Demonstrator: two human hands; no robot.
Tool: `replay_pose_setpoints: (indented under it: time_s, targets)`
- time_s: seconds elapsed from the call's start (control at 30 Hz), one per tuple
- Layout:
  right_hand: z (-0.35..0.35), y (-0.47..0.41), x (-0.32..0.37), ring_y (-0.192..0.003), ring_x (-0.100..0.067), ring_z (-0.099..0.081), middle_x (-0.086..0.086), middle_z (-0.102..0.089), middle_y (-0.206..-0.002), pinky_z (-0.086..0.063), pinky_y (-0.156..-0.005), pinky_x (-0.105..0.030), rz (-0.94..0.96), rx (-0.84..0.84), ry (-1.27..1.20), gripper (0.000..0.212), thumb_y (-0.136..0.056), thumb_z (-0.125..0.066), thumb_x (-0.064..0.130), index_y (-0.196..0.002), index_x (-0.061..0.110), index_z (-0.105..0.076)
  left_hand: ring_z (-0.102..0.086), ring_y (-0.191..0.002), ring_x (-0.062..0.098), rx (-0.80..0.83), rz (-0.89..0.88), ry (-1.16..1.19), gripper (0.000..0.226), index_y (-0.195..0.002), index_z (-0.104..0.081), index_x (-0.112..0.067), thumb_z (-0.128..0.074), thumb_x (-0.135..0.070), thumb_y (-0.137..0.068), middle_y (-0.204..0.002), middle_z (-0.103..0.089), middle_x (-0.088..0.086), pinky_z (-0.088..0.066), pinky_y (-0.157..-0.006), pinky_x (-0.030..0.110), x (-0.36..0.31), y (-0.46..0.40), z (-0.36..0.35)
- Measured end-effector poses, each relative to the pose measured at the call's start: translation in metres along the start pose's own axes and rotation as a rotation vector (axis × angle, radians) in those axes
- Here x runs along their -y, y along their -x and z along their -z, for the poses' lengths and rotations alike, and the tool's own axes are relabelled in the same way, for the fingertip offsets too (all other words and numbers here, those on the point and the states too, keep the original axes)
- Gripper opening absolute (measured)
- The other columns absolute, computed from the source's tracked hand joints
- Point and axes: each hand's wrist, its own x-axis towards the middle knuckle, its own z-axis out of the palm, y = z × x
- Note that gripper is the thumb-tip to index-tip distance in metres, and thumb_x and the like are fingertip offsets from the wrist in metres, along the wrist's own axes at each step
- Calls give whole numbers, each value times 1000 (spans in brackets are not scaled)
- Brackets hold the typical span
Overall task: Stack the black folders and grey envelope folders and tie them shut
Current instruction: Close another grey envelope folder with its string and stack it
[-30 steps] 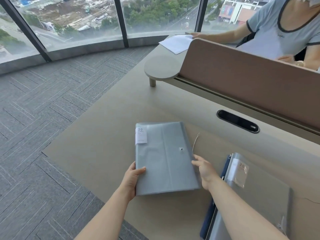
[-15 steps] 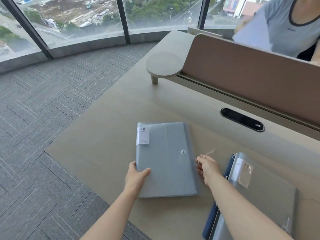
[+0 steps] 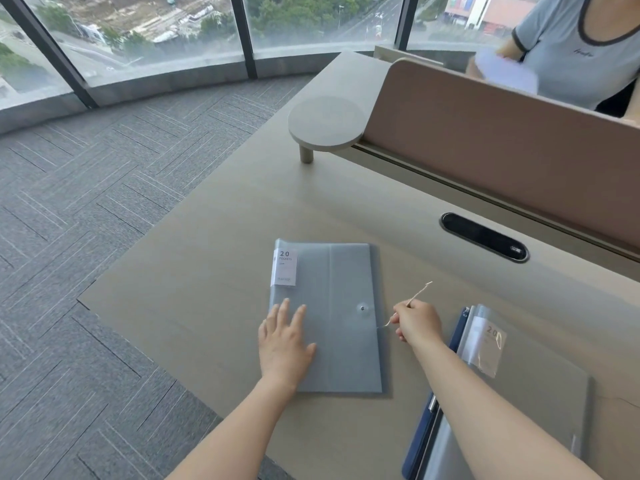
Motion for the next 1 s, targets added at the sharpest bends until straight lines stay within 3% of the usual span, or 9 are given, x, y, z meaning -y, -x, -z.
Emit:
replay_pose_setpoints:
  time_s: [0.1,0.2,0.3,0.43,0.6,0.73,1.0]
  targets:
    - [-7,-2,8,-51,-22,-59,-2,-72,-67,-58,-70,-44,45,-17,36,22,-84,-48,13,-70,11,-64,2,-153,26,100,-177,-80,77,-154,-23,-34,-61,-47,-88,-167,-3,1,-1,-123,43,-13,-10,-2]
    - [-15,-5,17,-64,-28,-67,-1,-72,-68,-58,-72,-43,106,-20,99,25,-86,-47,15,-67,16,-64,3,-153,27,145,-239,-121,76,-152,-25,-36,-61,-52,-87,-167,-2,0,1,-123,47,-21,-18,-6]
    - [-26,-8,25,-77,-31,-70,-2,-73,-77,-55,-73,-38,160,-10,159,25,-86,-49,14,-67,22,-62,3,-153,27,150,-249,-130,76,-151,-24,-39,-59,-57,-86,-167,-2,-1,2,-122,49,-22,-21,-9]
    - [-41,-13,32,-77,-32,-71,-5,-73,-78,-53,-67,-33,185,5,211,23,-84,-50,9,-73,16,-69,1,-153,25,140,-258,-129,76,-151,-24,-41,-58,-59,-86,-167,-3,-3,2,-123,48,-19,-22,-11]
    - [-62,-17,39,-85,-32,-71,-5,-73,-83,-56,-78,-37,256,63,255,24,-87,-50,7,-80,18,-70,2,-153,23,139,-266,-120,76,-152,-23,-42,-57,-59,-86,-167,-2,-4,3,-122,46,-17,-23,-12]
    - [-75,-15,36,-93,-32,-69,-11,-76,-97,-55,-84,-36,298,114,330,27,-85,-50,2,-94,10,-74,3,-154,22,147,-256,-99,76,-151,-23,-43,-58,-59,-86,-167,-2,-5,5,-122,45,-15,-24,-13]
    - [-82,0,15,-89,-32,-63,-7,-72,-90,-53,-79,-38,360,114,474,23,-85,-45,9,-95,23,-60,2,-153,22,164,-240,-102,79,-151,-22,-45,-59,-61,-84,-167,-1,-6,4,-123,44,-15,-26,-12]
